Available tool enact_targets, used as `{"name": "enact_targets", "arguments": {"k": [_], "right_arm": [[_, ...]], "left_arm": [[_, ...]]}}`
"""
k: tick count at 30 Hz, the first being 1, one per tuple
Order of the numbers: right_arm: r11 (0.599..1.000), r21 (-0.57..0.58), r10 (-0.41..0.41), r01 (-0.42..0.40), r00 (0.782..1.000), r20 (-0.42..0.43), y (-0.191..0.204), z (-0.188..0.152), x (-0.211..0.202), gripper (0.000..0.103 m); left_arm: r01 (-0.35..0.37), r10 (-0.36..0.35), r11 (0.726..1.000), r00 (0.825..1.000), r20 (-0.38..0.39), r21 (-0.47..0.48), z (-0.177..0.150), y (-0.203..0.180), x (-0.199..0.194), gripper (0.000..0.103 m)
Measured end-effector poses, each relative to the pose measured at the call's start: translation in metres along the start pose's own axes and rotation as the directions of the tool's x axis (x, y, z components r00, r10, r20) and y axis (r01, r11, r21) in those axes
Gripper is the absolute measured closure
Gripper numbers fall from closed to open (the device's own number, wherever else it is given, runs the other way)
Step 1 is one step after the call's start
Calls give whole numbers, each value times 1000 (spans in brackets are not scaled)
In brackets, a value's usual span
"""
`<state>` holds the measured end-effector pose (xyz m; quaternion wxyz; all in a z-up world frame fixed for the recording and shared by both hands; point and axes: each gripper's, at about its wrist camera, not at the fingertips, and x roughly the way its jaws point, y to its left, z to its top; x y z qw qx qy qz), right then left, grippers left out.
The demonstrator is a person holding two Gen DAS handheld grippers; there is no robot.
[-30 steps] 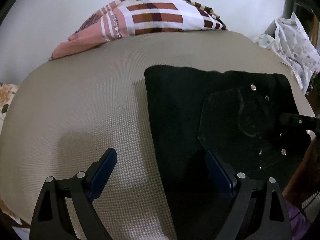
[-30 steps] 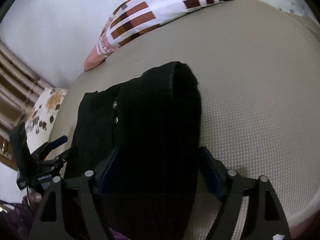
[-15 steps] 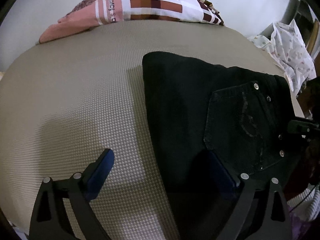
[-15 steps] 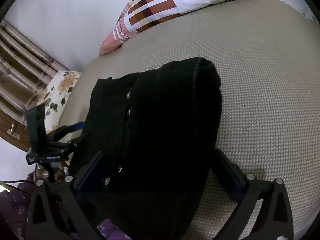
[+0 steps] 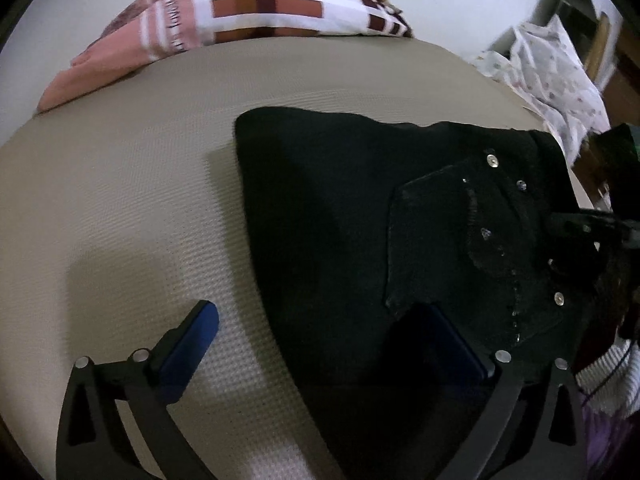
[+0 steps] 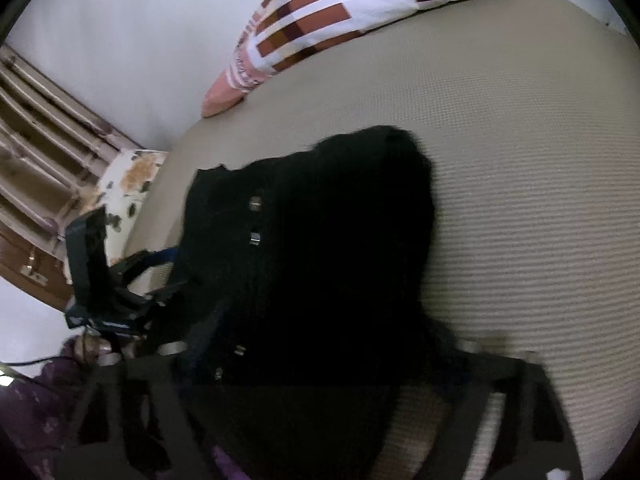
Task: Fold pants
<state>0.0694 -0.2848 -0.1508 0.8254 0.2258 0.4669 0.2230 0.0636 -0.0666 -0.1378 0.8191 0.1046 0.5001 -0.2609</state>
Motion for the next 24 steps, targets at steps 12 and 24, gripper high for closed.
{"name": "enact_targets", "arguments": {"k": [12, 24], "right_arm": [[990, 57, 133, -131, 990, -35, -8, 9, 4, 6], [973, 96, 220, -211, 970, -101, -29, 3, 4, 56]], "left_arm": [[193, -191, 977, 981, -32, 92, 8, -10, 1, 1], [434, -437, 899, 898, -53, -59, 27, 28, 2, 1]]}}
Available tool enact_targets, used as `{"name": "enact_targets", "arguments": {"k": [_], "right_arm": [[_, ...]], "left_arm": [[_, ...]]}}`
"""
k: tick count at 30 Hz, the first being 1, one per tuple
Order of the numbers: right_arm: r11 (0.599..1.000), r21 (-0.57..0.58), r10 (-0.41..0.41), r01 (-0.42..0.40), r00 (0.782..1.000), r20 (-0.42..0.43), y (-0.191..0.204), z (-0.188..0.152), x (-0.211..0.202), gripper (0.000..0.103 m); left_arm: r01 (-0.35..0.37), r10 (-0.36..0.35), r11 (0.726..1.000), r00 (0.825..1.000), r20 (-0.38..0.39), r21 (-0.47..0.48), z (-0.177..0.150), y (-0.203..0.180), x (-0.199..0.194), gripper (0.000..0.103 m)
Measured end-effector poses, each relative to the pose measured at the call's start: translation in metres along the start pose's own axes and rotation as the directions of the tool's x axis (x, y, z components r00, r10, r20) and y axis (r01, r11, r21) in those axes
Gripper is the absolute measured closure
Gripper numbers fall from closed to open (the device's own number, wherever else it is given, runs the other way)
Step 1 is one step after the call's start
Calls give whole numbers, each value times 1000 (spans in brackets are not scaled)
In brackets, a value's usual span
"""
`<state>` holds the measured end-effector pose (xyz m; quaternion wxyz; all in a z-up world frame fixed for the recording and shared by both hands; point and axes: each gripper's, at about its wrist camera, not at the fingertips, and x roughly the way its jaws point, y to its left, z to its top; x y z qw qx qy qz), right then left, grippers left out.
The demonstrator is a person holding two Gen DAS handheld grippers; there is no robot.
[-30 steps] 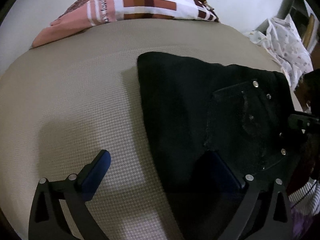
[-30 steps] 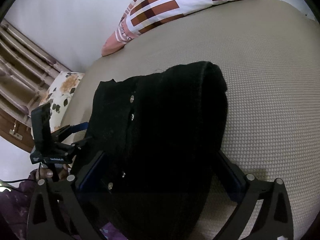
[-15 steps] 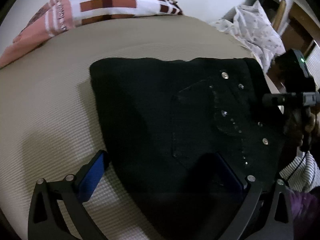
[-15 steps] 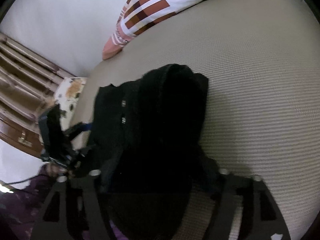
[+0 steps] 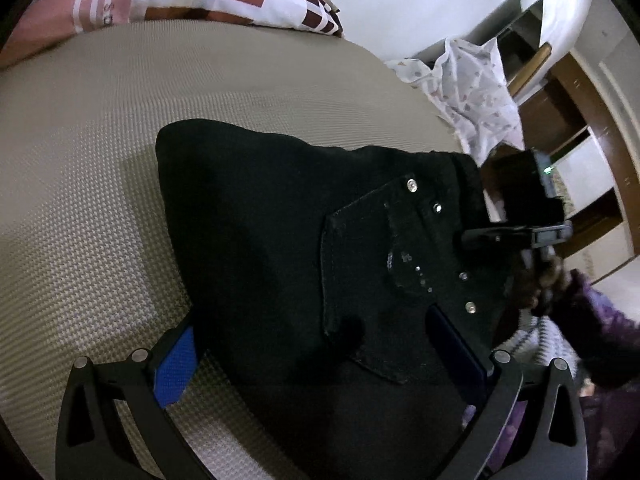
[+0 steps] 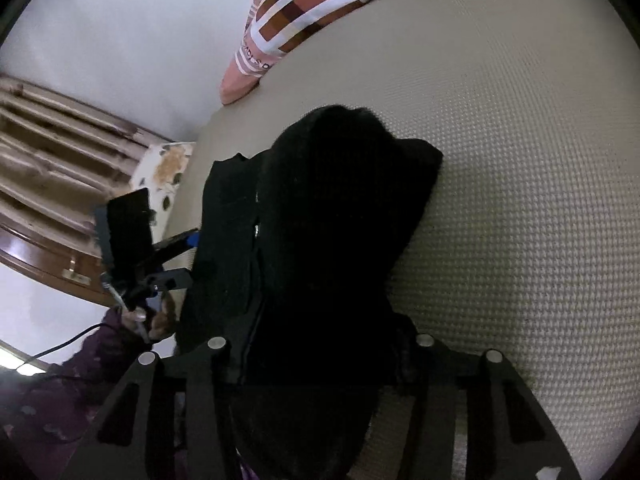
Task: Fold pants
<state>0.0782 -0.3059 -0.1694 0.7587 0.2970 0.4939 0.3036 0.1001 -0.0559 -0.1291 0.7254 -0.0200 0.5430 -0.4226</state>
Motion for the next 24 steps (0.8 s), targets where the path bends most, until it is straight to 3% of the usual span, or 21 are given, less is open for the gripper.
{"name": "enact_targets", "arguments": {"k": [4, 10, 15, 18, 19, 22, 24], "right_arm": [[992, 59, 109, -108, 994, -18, -19, 3, -1, 62], [986, 79, 154, -149, 987, -49, -21, 6, 2, 60], [991, 69, 117, -111, 989, -90, -12, 7, 5, 52], [997, 44, 71, -67, 993, -91, -7, 7, 6, 61], [996, 53, 69, -65, 994, -79, -6, 6, 6, 64], [990, 89, 116, -113, 993, -29, -3, 0, 4, 69], [982, 110, 154, -154, 988, 9, 1, -3, 1, 70]], "left_arm": [[52, -53, 998, 999, -7, -33, 4, 7, -2, 1], [99, -98, 988, 995, 17, -118, 9, 9, 0, 1], [75, -76, 994, 997, -9, -78, 4, 1, 4, 1], [12, -12, 999, 1000, -6, -32, 2, -10, 8, 2], [-11, 12, 999, 1000, 9, -39, 1, -12, 8, 7], [-71, 75, 993, 996, 43, -97, 1, -11, 5, 62], [-69, 76, 992, 995, 65, -108, -2, -10, 4, 65]]}}
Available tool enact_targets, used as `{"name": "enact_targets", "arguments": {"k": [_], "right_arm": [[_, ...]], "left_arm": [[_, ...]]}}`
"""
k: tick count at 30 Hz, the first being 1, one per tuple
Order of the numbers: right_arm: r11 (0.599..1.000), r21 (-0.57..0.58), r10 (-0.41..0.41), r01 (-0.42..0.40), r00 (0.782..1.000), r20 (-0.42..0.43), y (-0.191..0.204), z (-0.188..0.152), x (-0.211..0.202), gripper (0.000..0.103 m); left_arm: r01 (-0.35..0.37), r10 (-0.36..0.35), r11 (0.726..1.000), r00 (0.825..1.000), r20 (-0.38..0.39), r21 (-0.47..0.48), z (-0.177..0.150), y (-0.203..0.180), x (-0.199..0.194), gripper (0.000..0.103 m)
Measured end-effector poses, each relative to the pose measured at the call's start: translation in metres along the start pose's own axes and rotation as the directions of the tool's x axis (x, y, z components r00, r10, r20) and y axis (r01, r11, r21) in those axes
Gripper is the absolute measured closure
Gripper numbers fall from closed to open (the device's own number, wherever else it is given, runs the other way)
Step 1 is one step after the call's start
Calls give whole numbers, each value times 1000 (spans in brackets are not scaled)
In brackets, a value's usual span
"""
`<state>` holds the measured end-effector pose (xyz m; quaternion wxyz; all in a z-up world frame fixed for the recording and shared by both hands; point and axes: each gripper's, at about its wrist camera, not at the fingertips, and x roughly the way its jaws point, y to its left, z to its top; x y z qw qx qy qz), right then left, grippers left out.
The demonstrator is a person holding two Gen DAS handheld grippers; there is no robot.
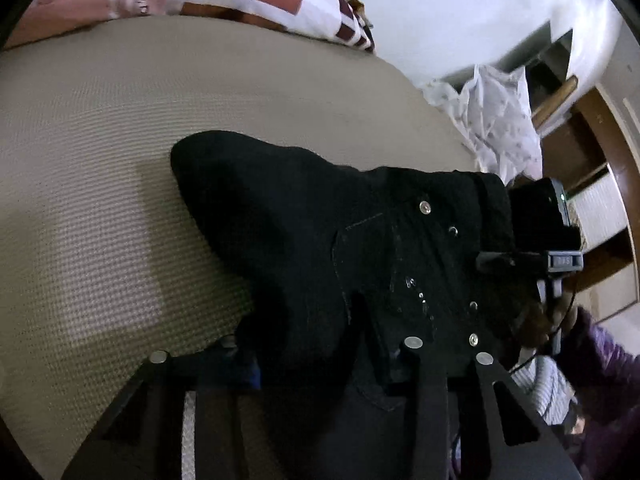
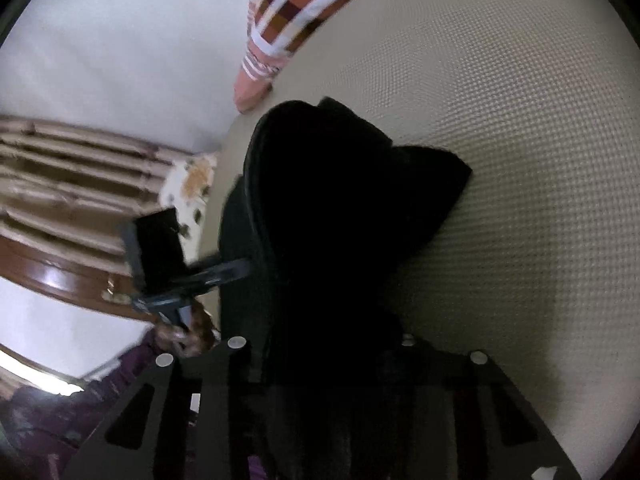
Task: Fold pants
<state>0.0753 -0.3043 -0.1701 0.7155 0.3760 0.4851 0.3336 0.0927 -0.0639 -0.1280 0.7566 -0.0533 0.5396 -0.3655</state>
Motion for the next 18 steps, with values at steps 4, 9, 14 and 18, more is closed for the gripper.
{"name": "enact_targets", "arguments": {"k": [4, 9, 14, 18], "right_arm": [[1000, 9, 28, -28, 999, 27, 3, -4, 0, 70], [1000, 26, 9, -9, 999, 35, -3, -7, 2, 70], [998, 57, 27, -30, 998, 57, -2, -7, 3, 70], [991, 100, 81, -89, 993, 83, -3, -9, 3, 70]], "left_arm": [[27, -26, 999, 999, 20, -46, -5, 5, -2, 69], [8, -8, 1000, 1000, 14, -17, -7, 1, 1, 70], [-13, 13, 1000, 998, 66, -1, -10, -7, -13, 77], [-8, 8, 1000, 996, 94, -9, -10, -9, -24, 80]]}}
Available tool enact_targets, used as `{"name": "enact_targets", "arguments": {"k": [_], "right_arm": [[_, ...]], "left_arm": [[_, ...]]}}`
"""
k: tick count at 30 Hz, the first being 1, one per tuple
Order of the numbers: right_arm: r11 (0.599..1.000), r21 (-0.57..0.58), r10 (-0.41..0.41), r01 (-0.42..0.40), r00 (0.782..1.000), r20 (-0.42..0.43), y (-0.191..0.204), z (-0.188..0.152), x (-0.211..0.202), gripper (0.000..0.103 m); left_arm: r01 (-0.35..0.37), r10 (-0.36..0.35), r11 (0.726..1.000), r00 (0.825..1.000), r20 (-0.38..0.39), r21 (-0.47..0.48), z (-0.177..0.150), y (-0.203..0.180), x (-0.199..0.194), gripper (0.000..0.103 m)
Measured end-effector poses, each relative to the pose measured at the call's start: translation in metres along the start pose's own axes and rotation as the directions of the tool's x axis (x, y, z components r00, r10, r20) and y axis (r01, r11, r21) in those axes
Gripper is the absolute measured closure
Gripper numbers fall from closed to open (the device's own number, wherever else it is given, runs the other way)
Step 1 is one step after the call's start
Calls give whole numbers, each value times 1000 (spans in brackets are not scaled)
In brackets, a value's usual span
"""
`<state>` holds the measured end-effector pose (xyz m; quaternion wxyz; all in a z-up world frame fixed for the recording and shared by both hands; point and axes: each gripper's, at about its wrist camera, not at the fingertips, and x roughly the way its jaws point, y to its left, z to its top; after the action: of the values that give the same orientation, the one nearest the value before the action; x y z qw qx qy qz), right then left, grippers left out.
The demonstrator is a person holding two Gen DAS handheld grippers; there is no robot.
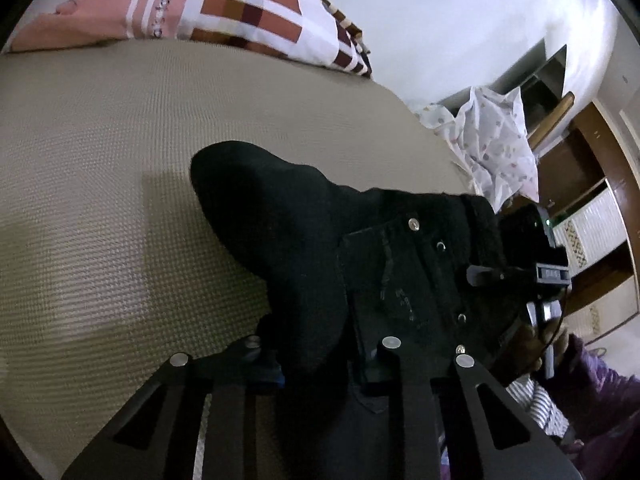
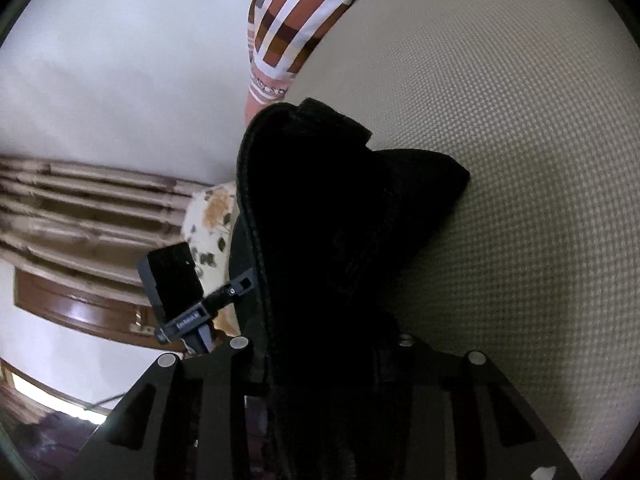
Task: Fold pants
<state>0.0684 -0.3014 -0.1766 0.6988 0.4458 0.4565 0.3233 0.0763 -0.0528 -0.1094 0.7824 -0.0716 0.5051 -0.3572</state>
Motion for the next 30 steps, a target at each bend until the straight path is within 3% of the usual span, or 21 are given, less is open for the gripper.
{"name": "enact_targets", "arguments": {"k": [16, 30], "right_arm": [[993, 20, 113, -113, 994, 3, 28, -4, 34, 71], [988, -2, 153, -153, 988, -38, 65, 17, 94, 71]], "left_arm": [[-136, 131, 989, 987, 93, 53, 7, -3, -45, 82], [-260, 249, 965, 952, 178, 38, 18, 31, -86, 82]]}}
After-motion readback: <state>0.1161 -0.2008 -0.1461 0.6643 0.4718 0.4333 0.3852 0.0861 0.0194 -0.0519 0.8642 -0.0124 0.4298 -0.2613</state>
